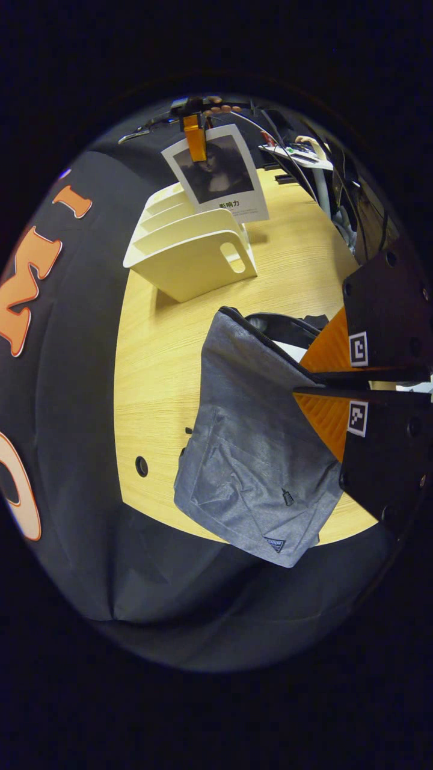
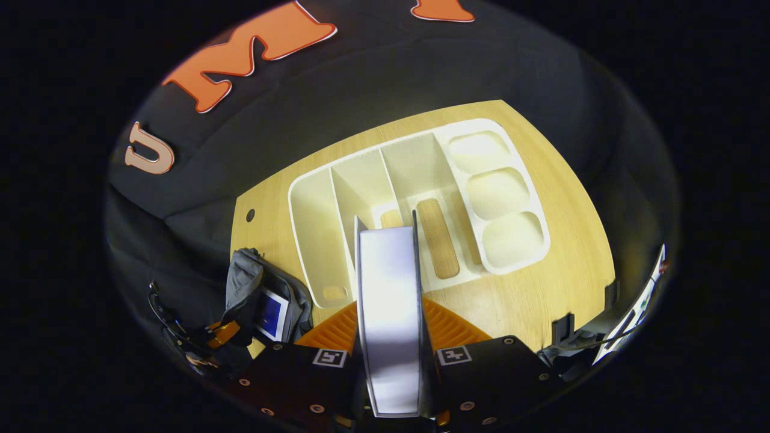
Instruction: Open the schoolbag, grab two books from the bookshelf and put them into the schoolbag.
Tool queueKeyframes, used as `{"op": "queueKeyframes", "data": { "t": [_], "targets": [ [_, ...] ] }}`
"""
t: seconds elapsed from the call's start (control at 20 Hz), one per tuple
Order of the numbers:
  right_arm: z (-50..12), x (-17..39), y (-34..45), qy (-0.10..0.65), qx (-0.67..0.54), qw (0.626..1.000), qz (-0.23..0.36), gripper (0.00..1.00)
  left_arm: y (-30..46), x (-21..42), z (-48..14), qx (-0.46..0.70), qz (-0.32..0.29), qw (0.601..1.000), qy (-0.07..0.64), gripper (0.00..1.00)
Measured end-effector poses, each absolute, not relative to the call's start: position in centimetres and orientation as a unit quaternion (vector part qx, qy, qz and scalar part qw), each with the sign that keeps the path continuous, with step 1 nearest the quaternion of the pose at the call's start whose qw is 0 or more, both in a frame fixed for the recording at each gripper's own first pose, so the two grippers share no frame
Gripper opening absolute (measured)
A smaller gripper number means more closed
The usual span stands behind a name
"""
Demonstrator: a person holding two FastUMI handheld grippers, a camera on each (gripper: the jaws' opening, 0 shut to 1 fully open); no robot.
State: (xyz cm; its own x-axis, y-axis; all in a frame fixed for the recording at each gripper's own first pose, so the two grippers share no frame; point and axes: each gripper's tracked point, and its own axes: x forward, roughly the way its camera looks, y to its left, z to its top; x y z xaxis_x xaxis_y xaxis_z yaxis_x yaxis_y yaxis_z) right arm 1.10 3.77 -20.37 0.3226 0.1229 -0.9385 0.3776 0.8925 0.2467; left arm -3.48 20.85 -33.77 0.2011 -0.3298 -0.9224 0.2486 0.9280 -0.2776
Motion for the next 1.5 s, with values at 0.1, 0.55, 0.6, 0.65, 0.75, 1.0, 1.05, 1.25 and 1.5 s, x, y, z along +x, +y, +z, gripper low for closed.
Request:
{"op": "queueKeyframes", "data": {
  "t": [0.1, 0.55, 0.6, 0.65, 0.75, 1.0, 1.05, 1.25, 1.5],
  "targets": [
    [-20.1, -0.4, 4.4, 0.571, 0.23, 0.783, -0.09, 0.4, 21.0, -3.6, -33.9, -0.029, -0.199, 0.772, 0.603, 0.07],
    [-20.0, -7.7, 10.5, 0.532, 0.331, 0.771, -0.114, 0.4, 21.3, -3.4, -33.6, 0.011, -0.255, 0.765, 0.591, 0.07],
    [-19.9, -8.1, 11.7, 0.523, 0.345, 0.772, -0.109, 0.4, 21.7, -3.2, -33.2, 0.016, -0.261, 0.766, 0.587, 0.07],
    [-19.7, -8.2, 12.7, 0.517, 0.356, 0.772, -0.102, 0.4, 22.0, -3.0, -32.8, 0.02, -0.264, 0.767, 0.585, 0.07],
    [-19.6, -8.3, 14.8, 0.503, 0.379, 0.772, -0.085, 0.4, 22.6, -2.3, -32.4, 0.029, -0.269, 0.77, 0.578, 0.07],
    [-20.2, -7.4, 19.8, 0.489, 0.41, 0.769, -0.046, 0.4, 24.1, -1.0, -30.7, 0.039, -0.271, 0.782, 0.56, 0.07],
    [-19.9, -6.9, 20.5, 0.483, 0.414, 0.771, -0.037, 0.4, 24.5, -0.9, -30.5, 0.041, -0.27, 0.784, 0.558, 0.07],
    [-19.3, -5.3, 23.8, 0.459, 0.435, 0.775, 0.006, 0.39, 25.6, 0.1, -29.2, 0.052, -0.267, 0.793, 0.545, 0.07],
    [-20.8, -2.8, 28.1, 0.444, 0.457, 0.77, 0.034, 0.39, 26.2, 0.9, -28.6, 0.048, -0.261, 0.8, 0.538, 0.06]
  ]
}}
